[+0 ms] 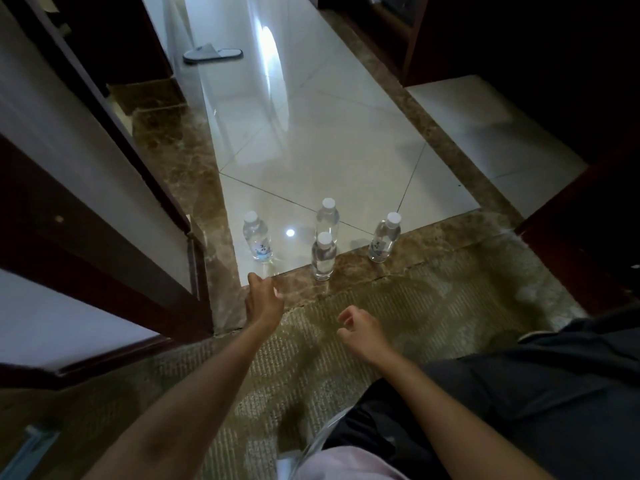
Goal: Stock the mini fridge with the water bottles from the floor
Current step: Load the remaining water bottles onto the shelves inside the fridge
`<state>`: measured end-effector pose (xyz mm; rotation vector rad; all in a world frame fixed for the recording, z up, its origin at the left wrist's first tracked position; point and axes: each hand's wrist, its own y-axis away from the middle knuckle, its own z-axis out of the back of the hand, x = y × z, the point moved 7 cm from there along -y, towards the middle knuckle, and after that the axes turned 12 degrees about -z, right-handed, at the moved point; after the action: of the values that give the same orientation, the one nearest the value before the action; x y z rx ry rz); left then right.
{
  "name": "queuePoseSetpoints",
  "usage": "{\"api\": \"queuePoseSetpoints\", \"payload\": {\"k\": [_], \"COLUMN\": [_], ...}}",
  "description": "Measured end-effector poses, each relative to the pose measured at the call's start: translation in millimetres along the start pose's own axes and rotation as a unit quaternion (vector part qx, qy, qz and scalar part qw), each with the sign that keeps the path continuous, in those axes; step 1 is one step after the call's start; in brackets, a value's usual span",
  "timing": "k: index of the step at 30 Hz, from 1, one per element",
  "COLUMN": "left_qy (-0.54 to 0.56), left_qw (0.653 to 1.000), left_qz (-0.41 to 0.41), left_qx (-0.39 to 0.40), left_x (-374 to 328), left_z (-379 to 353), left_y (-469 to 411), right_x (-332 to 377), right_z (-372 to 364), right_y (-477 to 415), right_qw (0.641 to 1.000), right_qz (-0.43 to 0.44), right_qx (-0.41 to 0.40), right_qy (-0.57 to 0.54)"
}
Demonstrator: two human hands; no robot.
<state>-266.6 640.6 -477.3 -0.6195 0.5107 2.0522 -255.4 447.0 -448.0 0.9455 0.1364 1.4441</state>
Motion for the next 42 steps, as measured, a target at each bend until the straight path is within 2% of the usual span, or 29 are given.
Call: {"api": "queuePoseSetpoints", "payload": {"k": [4,7,9,11,13,18,21,23,26,29,31,33,34,36,42], "left_qy": [0.036,0.047,0.066,0.084,0.096,0.107,0.125,0.137,0.163,0.219,0.219,0.179,0.158,0.130,0.105], "left_qw": [0.998,0.990,0.975,0.951,0.920,0.839,0.796,0.773,0.756,0.761,0.789,0.813,0.813,0.795,0.700], "left_qz": [-0.049,-0.115,-0.159,-0.225,-0.295,-0.402,-0.433,-0.446,-0.456,-0.450,-0.465,-0.493,-0.509,-0.543,-0.629], "left_qx": [-0.007,0.070,0.141,0.195,0.240,0.351,0.405,0.430,0.440,0.412,0.336,0.253,0.233,0.238,0.323], "left_x": [-47.9,-100.1,-134.9,-175.5,-221.7,-338.8,-399.2,-437.3,-483.9,-524.8,-553.5,-581.9,-595.8,-620.3,-693.3], "left_z": [10.3,6.9,1.0,-1.1,-0.2,8.4,9.0,5.3,-5.2,-23.3,-38.2,-52.7,-60.9,-80.0,-142.2], "left_y": [6.3,8.2,6.6,5.8,7.9,22.4,34.0,42.5,55.6,69.8,75.4,79.7,84.3,95.0,147.1], "right_x": [-3.3,-0.4,-2.7,-7.2,-15.0,-37.7,-41.4,-44.9,-66.4,-101.4,-125.9,-152.6,-166.3,-190.0,-281.2], "right_z": [5.1,19.7,40.2,73.4,112.7,201.3,249.2,277.6,316.7,354.1,377.1,399.2,408.8,421.9,454.7], "right_y": [-0.7,3.6,7.6,11.2,14.2,23.2,41.7,55.1,64.3,68.4,69.5,70.1,70.8,74.3,83.8], "right_qw": [0.999,0.996,0.980,0.952,0.941,0.953,0.951,0.956,0.960,0.930,0.906,0.902,0.902,0.904,0.887], "right_qz": [-0.012,-0.009,-0.026,-0.034,-0.034,-0.004,0.071,0.113,0.121,0.087,0.063,0.025,0.011,0.003,-0.006], "right_qx": [-0.002,-0.001,0.027,0.052,0.052,0.036,0.062,0.044,-0.053,-0.147,-0.197,-0.249,-0.264,-0.259,-0.221], "right_qy": [-0.029,-0.088,-0.193,-0.301,-0.334,-0.301,-0.295,-0.267,-0.247,-0.325,-0.369,-0.353,-0.342,-0.339,-0.406]}}
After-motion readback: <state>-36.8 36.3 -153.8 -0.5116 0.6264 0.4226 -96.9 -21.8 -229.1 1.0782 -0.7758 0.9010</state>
